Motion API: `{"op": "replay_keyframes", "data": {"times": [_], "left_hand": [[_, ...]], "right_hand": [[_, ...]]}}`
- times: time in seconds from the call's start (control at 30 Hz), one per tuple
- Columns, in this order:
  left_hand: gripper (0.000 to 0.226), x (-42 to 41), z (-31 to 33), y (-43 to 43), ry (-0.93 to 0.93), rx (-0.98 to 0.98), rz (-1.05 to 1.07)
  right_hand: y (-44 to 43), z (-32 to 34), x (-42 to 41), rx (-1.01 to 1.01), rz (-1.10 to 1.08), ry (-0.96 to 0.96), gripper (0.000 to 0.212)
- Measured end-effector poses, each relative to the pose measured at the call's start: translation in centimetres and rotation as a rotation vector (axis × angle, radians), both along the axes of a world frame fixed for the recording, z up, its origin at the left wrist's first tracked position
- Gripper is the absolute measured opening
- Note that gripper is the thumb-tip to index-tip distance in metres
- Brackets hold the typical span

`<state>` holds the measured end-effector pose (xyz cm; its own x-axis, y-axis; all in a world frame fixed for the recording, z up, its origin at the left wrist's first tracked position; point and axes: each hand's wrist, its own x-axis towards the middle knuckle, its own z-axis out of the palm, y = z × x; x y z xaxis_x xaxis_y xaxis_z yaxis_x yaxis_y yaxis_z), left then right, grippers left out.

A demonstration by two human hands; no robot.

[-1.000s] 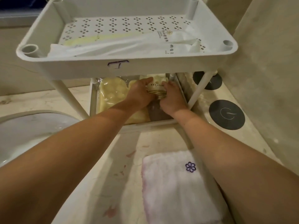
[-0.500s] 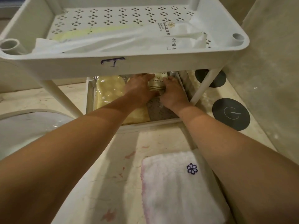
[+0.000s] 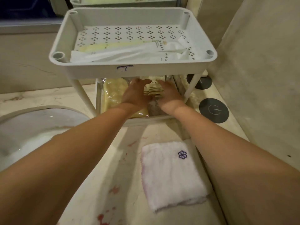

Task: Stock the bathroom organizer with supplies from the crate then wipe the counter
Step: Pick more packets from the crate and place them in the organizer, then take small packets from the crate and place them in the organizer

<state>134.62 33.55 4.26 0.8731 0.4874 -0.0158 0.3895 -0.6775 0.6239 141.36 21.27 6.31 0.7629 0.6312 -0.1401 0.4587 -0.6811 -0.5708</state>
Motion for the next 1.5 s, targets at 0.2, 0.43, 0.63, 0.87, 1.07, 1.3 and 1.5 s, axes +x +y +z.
{"op": "replay_keyframes", "data": {"times": [0.2,0.43,0.63,0.87,1.07,1.3,1.5], "left_hand": [[0.06,-6.4,2.8,-3.2,-0.06,-0.075,0.035],[0.06,-15.5,6.6,-8.0,-0.15,-0.088,0.018],[0.056,-24.3,9.8,-12.0,-0.19,-0.025,0.014],[0.058,-34.2,11.7,-15.2,-0.193,0.024,0.045],[0.064,-41.9,12.2,-16.5,-0.14,0.059,0.139],[0.063,-51.0,11.5,-16.1,-0.119,-0.003,0.306],[0.061,-60.7,11.0,-15.0,-0.128,-0.044,0.488]], "right_hand": [[-4.7,3.8,-5.1,0.069,0.006,0.001,0.063],[-10.7,7.6,-12.9,0.129,0.018,-0.051,0.066],[-15.6,10.1,-21.0,0.158,0.041,-0.088,0.069],[-18.4,11.8,-29.5,0.151,0.094,-0.092,0.071],[-18.3,12.5,-35.9,0.149,0.208,-0.072,0.071],[-16.2,12.3,-42.9,0.081,0.393,-0.031,0.07],[-12.3,12.1,-50.1,0.062,0.571,-0.027,0.069]]}}
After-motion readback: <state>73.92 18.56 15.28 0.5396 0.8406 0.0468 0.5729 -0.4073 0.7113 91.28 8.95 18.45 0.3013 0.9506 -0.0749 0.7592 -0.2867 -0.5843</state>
